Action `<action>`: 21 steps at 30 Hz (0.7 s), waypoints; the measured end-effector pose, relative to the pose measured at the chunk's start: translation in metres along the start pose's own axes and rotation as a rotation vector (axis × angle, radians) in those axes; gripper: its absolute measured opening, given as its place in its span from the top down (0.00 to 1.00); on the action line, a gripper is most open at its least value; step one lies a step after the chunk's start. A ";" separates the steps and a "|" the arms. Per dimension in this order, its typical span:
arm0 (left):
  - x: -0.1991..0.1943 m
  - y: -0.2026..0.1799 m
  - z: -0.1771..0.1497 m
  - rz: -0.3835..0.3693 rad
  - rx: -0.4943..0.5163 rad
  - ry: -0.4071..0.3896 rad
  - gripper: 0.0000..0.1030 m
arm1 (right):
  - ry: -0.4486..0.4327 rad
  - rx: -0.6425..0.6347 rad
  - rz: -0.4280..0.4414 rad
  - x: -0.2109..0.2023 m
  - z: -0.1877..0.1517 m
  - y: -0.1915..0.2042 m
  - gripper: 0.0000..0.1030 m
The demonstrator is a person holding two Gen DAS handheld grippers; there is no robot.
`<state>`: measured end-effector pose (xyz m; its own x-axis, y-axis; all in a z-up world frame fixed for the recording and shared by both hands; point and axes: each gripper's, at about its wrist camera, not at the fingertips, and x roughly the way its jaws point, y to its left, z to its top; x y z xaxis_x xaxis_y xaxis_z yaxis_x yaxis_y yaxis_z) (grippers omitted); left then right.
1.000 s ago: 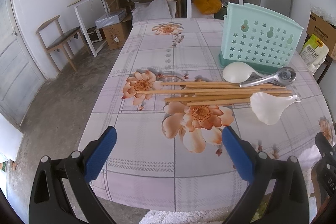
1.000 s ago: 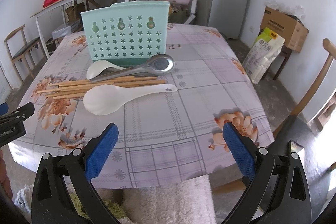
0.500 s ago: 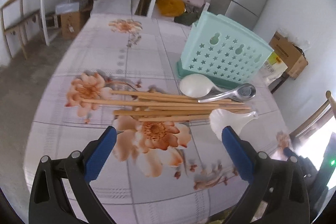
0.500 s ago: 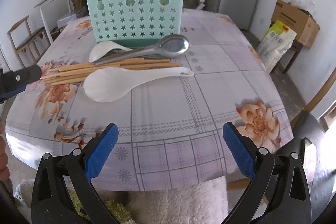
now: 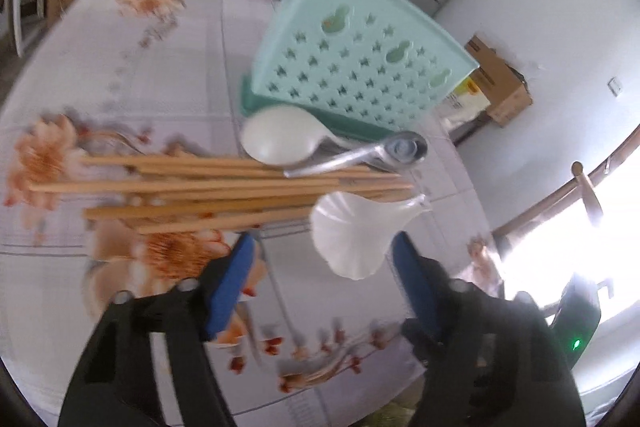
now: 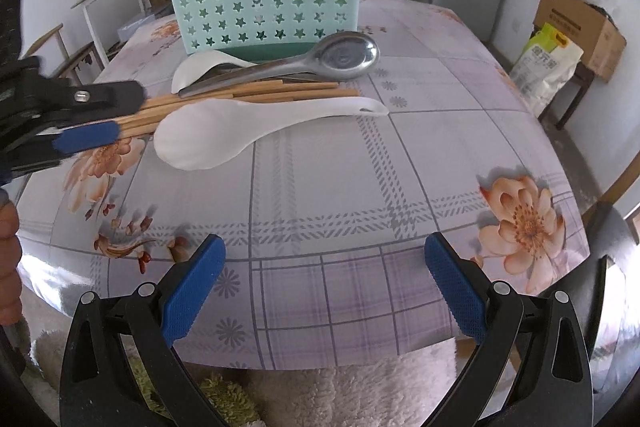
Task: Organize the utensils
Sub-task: 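Reach the left gripper to the large white rice paddle and grasp it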
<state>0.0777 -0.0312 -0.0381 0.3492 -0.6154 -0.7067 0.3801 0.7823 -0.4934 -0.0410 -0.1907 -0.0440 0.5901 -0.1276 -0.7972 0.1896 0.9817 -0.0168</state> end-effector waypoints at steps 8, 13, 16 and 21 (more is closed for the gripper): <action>0.028 0.011 0.006 -0.050 -0.094 0.088 0.66 | -0.005 0.000 0.016 0.003 0.003 -0.002 0.08; 0.032 0.015 0.009 -0.042 -0.122 0.090 0.77 | -0.010 -0.003 0.024 0.004 0.002 -0.002 0.08; 0.030 0.015 0.010 -0.033 -0.123 0.091 0.80 | -0.013 -0.004 0.026 0.004 0.002 -0.003 0.08; 0.038 0.007 0.010 0.002 -0.098 0.085 0.90 | -0.016 -0.005 0.030 0.005 0.001 -0.004 0.08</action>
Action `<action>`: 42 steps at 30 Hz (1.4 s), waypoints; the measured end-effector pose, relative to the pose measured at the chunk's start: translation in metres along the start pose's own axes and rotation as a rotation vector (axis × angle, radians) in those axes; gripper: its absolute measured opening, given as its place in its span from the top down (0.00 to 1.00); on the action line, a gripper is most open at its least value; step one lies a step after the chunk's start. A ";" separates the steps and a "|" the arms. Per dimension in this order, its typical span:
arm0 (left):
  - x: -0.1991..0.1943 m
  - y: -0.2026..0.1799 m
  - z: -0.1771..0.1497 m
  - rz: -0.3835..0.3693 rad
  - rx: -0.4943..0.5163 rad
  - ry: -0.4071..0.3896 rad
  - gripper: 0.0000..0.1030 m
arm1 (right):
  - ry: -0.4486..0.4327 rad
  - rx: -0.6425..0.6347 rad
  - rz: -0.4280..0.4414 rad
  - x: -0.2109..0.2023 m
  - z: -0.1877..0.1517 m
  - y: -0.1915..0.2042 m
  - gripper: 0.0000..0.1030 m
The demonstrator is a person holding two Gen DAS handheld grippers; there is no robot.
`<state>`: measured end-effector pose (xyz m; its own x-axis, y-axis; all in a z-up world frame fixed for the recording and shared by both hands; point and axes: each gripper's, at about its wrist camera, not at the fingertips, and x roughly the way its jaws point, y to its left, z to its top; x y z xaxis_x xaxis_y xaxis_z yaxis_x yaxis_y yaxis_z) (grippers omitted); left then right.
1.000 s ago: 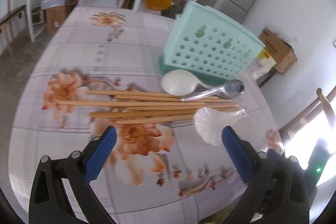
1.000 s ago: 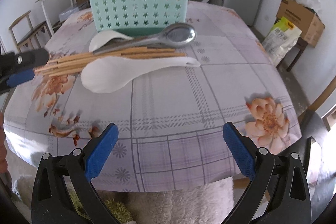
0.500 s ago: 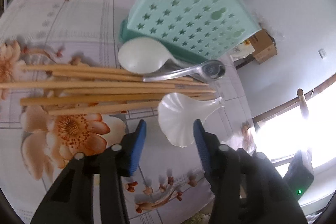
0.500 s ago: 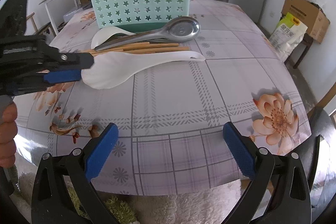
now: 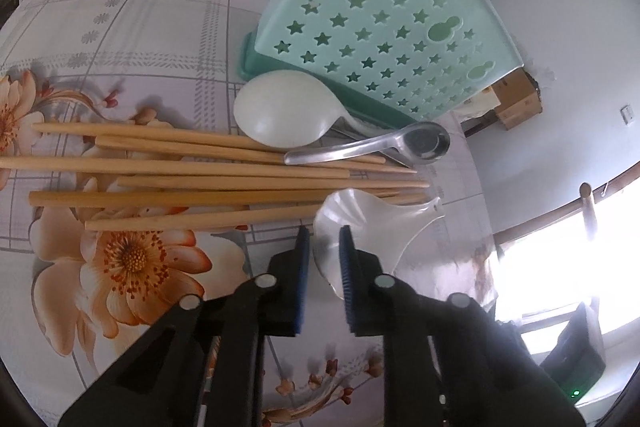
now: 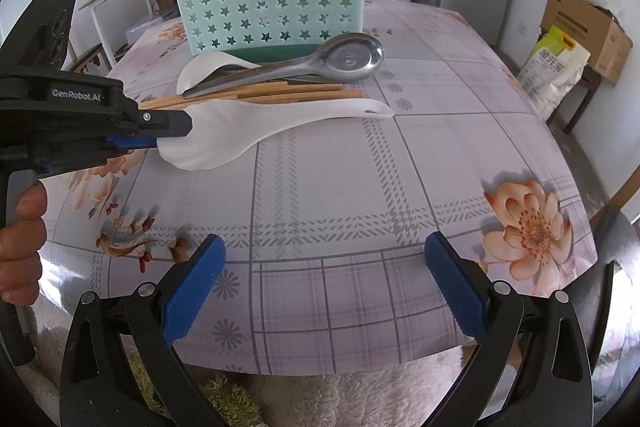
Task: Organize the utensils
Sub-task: 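Reach the left gripper to the large white rice paddle and grasp it, then lift the paddle with the left gripper while the right gripper grasps the small white spoon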
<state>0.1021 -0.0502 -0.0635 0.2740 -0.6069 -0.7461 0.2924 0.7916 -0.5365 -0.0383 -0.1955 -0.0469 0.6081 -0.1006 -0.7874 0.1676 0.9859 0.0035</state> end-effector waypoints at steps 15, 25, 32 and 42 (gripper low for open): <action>-0.018 -0.013 -0.002 -0.027 0.055 -0.076 0.97 | -0.003 0.000 0.002 0.000 0.000 0.001 0.07; -0.061 -0.023 0.000 -0.090 0.100 -0.166 0.99 | 0.002 0.007 -0.019 0.001 0.000 0.005 0.07; -0.104 -0.004 -0.004 -0.099 0.120 -0.208 0.99 | -0.022 0.052 -0.010 -0.012 0.004 -0.011 0.08; -0.169 0.043 -0.014 -0.101 0.055 -0.329 0.99 | -0.309 -0.246 -0.108 -0.040 0.052 0.026 0.24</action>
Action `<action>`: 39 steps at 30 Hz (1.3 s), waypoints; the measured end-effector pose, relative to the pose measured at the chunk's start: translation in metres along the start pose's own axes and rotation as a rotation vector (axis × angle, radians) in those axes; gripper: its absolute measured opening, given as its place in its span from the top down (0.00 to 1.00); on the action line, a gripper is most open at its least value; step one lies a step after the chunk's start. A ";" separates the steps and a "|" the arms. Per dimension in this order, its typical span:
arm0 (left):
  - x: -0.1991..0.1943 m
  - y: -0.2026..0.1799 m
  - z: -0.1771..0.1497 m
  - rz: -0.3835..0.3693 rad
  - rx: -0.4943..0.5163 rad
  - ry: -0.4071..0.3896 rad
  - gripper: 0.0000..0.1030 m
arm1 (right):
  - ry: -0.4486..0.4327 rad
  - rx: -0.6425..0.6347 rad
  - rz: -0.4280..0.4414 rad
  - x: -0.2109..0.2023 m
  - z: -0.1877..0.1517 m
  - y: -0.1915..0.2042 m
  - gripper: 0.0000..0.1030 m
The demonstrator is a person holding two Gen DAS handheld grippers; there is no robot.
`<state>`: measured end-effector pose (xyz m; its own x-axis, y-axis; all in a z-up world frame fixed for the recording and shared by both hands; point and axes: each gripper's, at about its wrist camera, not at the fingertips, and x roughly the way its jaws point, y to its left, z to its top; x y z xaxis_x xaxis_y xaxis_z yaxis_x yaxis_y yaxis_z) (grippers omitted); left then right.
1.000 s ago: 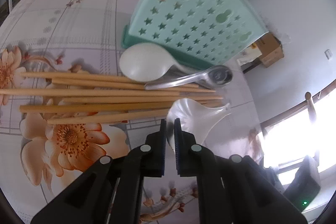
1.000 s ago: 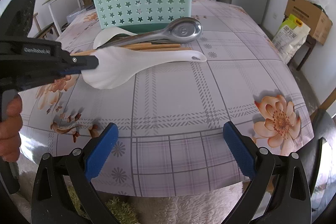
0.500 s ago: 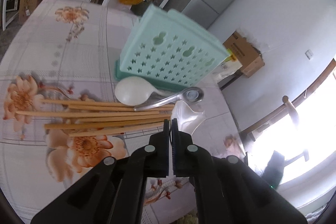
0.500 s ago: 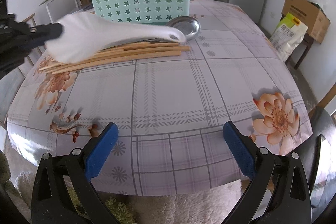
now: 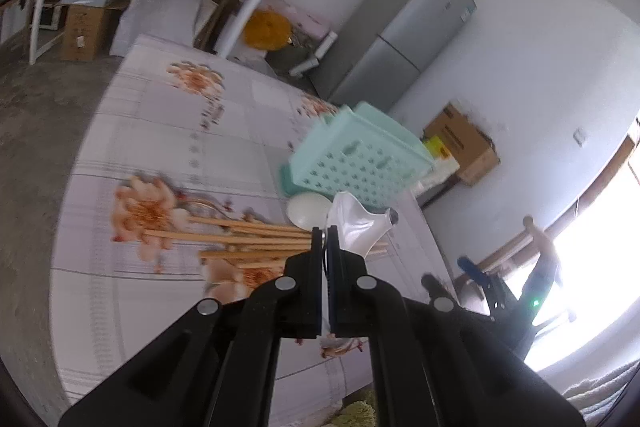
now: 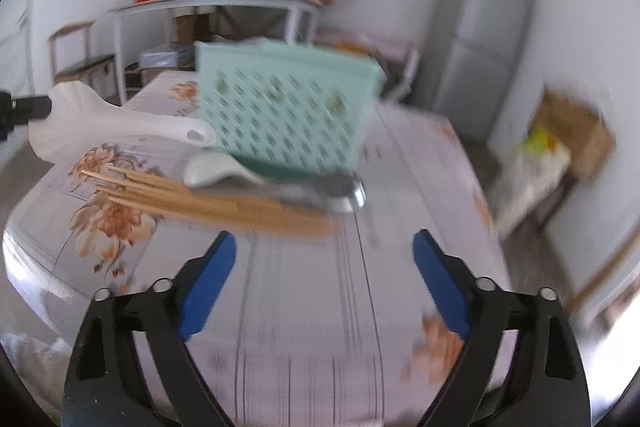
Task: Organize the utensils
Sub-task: 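Lift the paddle with the left gripper while the right gripper grasps the small white spoon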
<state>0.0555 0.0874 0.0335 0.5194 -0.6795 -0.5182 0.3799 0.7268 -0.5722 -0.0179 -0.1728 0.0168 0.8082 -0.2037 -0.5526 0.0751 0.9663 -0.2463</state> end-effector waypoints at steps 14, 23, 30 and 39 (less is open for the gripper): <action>-0.030 0.053 0.003 0.059 -0.113 -0.100 0.99 | -0.010 -0.509 -0.022 0.082 0.021 0.078 0.72; -0.020 0.072 0.006 0.071 -0.146 -0.099 0.99 | -0.018 -0.755 -0.010 0.097 0.014 0.097 0.76; -0.015 0.081 0.009 0.082 -0.163 -0.100 0.99 | -0.052 -0.958 0.037 0.104 0.006 0.112 0.77; -0.009 0.088 0.010 0.103 -0.183 -0.100 0.99 | -0.136 -1.015 0.032 0.106 -0.007 0.125 0.85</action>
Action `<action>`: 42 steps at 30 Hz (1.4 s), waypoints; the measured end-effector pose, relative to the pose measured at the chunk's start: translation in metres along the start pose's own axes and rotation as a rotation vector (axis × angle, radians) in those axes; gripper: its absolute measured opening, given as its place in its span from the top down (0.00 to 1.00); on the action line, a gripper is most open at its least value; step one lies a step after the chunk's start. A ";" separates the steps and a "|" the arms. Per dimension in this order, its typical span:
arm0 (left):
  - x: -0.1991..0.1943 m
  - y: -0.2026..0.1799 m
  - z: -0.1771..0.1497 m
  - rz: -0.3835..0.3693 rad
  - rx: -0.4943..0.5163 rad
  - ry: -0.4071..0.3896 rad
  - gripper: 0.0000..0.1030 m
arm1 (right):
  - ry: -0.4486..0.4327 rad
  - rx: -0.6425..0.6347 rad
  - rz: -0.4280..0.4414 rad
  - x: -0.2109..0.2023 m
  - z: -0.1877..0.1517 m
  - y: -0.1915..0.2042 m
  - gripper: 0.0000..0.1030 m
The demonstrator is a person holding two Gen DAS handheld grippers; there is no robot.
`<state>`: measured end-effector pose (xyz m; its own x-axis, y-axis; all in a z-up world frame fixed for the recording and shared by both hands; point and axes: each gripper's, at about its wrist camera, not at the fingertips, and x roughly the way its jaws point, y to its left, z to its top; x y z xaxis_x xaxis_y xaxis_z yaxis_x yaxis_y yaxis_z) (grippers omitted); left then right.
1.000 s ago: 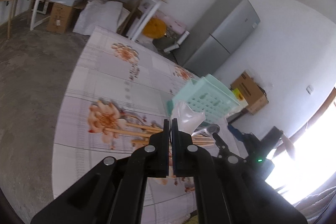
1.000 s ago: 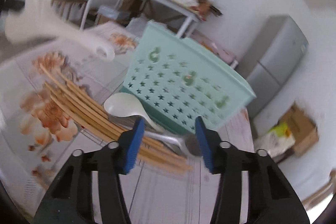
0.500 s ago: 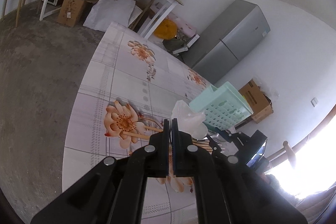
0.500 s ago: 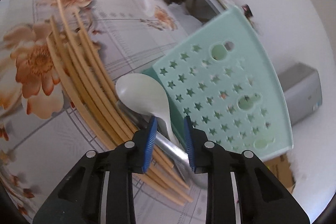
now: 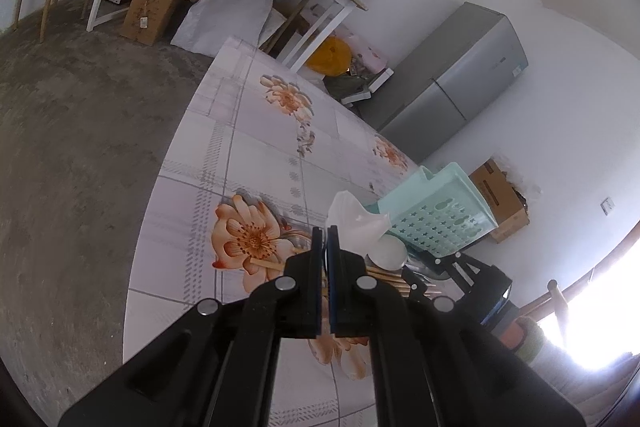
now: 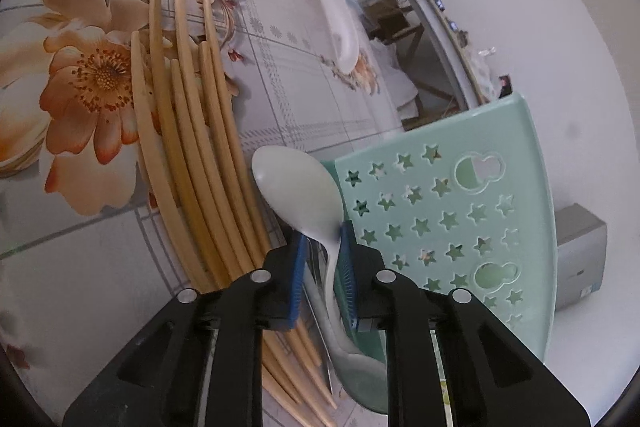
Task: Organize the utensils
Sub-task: 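Lift the paddle with the left gripper while the right gripper grasps the small white spoon, then lower the paddle into the green holder and open the left gripper while the right carries the spoon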
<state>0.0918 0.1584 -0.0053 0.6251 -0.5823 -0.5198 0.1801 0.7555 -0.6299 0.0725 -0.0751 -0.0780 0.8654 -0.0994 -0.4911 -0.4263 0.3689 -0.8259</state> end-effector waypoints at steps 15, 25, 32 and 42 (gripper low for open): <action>-0.023 -0.017 0.010 -0.011 0.038 -0.095 0.99 | -0.151 0.207 -0.135 -0.060 -0.009 -0.022 0.99; -0.035 -0.074 0.041 -0.121 0.189 -0.197 0.99 | -0.196 0.661 -0.192 -0.100 -0.020 -0.087 0.99; -0.013 -0.141 0.048 0.002 0.482 -0.187 0.99 | -0.233 0.994 -0.152 -0.137 -0.060 -0.130 0.99; 0.030 -0.196 0.053 0.157 0.782 -0.076 0.99 | -0.303 1.248 -0.087 -0.153 -0.100 -0.176 0.99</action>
<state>0.1158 0.0085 0.1330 0.7322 -0.4507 -0.5107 0.5482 0.8349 0.0493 -0.0113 -0.2172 0.1154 0.9728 -0.0146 -0.2312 0.0259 0.9986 0.0460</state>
